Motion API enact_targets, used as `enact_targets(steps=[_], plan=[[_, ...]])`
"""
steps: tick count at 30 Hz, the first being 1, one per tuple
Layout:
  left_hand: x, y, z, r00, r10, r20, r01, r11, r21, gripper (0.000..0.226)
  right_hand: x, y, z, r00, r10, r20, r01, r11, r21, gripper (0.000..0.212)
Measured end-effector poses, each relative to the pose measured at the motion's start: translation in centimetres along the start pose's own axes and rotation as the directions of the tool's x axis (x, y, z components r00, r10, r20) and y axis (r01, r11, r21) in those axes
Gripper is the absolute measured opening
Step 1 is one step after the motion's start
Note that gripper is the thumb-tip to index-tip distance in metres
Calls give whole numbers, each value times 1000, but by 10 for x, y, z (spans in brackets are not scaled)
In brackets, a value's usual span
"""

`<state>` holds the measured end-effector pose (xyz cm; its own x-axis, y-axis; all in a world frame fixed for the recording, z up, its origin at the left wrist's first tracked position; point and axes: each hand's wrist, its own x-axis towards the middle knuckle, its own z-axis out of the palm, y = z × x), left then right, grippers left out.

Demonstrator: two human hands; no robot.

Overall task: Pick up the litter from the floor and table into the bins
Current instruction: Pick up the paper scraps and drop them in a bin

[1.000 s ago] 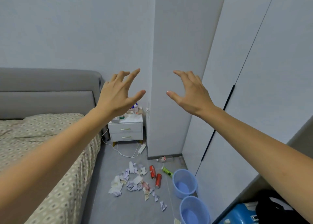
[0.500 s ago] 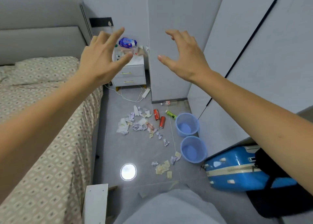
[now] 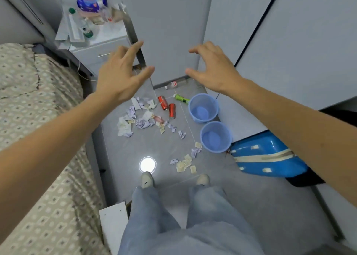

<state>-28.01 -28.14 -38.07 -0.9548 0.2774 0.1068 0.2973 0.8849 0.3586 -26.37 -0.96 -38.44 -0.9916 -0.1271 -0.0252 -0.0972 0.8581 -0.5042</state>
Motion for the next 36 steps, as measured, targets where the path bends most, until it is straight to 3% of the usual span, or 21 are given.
enact_targets(steps=[3, 9, 14, 18, 22, 25, 30, 33, 36], plan=[[21, -27, 61, 992, 39, 116, -34, 998, -46, 71, 5, 33, 51, 993, 118, 1, -118, 993, 28, 56], [17, -80, 217, 975, 95, 199, -76, 992, -105, 68, -6, 90, 205, 967, 255, 9, -254, 956, 146, 45], [-41, -116, 382, 964, 106, 244, -66, 984, -168, 68, -53, 156, 363, 959, 284, -24, -268, 928, 259, 35], [-119, -142, 529, 941, 48, 335, 17, 982, -188, 63, -124, 225, 506, 953, 298, 54, -301, 914, 272, 33], [-195, -169, 656, 903, -78, 422, 175, 965, -197, 61, -188, 299, 628, 925, 344, 159, -369, 912, 178, 38], [-232, -186, 736, 866, -97, 491, 195, 969, -151, 64, -208, 356, 697, 896, 391, 212, -416, 904, 94, 52], [-272, -211, 843, 740, -166, 652, 192, 981, 33, 73, -201, 432, 769, 902, 388, 188, -385, 921, -52, 64], [-283, -219, 881, 746, -147, 650, 127, 989, 77, 85, -182, 454, 794, 927, 332, 173, -320, 943, -97, 67], [-291, -217, 902, 785, -88, 613, 37, 995, 96, 94, -165, 460, 816, 927, 273, 256, -242, 959, -148, 71]])
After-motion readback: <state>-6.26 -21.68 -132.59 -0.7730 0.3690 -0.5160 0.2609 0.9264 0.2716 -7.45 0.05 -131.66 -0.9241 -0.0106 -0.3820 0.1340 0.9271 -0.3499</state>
